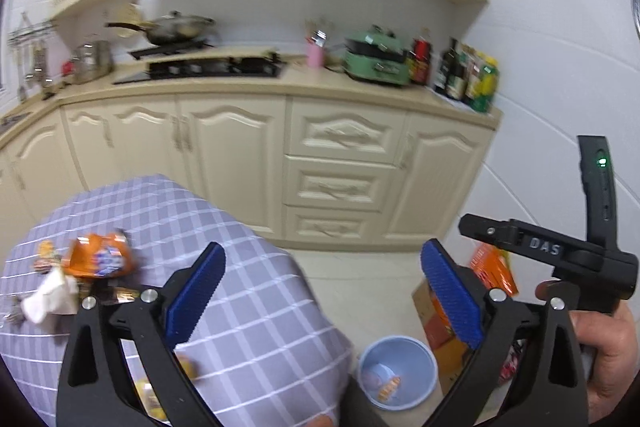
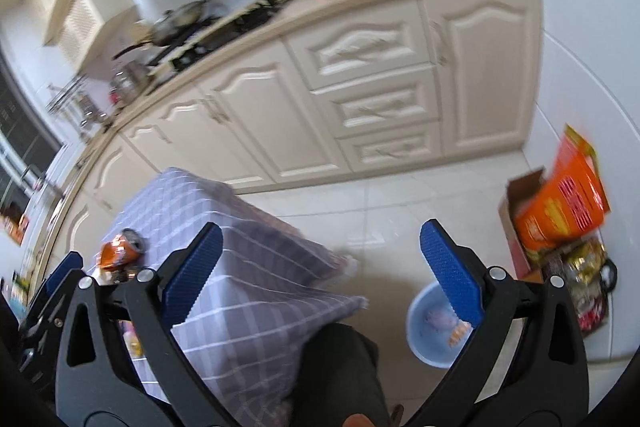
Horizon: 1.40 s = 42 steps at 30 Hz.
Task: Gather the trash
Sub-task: 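Open both tools to drop the bag and wrapper into the blue bin, then grasp the pink candy wrapper with the left tool while the right tool grasps the yellow candy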
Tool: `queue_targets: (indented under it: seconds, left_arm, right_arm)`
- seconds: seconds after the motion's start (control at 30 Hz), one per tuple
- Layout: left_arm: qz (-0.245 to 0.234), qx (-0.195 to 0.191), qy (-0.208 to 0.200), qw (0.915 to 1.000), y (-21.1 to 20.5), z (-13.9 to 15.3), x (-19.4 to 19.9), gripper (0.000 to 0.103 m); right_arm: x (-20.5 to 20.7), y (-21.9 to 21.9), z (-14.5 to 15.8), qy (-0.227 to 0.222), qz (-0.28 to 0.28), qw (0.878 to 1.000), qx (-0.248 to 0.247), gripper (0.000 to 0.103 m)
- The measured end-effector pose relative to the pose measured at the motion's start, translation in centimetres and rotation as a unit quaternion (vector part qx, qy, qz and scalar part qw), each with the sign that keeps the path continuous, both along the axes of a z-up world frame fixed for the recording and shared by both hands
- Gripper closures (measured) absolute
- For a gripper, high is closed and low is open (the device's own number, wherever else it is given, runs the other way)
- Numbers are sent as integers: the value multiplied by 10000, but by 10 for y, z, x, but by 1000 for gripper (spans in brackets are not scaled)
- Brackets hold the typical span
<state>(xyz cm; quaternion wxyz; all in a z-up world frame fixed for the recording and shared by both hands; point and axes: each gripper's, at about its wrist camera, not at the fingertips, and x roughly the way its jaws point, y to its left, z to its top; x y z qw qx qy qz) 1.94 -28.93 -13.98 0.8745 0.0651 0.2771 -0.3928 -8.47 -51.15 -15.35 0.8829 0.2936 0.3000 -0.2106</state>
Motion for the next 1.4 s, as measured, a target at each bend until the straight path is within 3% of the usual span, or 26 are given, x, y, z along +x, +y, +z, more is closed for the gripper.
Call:
queue_targets:
  seconds: [0.3, 0.53, 0.77, 1.0, 1.4]
  left_arm:
    - [973, -146, -329, 9946, 80, 38, 18, 7]
    - [1783, -276, -572, 9819, 151, 63, 29, 6]
    - [2443, -332, -637, 9670, 214, 64, 33, 6]
    - [2655, -161, -383, 9632, 245, 34, 39, 6]
    - [2305, 537, 725, 9689, 223, -77, 78, 6]
  right_arm:
    - [42, 77, 61, -486, 862, 9937, -533, 6]
    - [67, 142, 96, -780, 1508, 9806, -978, 6]
    - [84, 199, 109, -882, 2074, 9658, -1280, 6]
    - [100, 229, 89, -620, 2422, 9596, -1292, 6]
    - [118, 214, -1, 518, 2285, 9683, -860, 6]
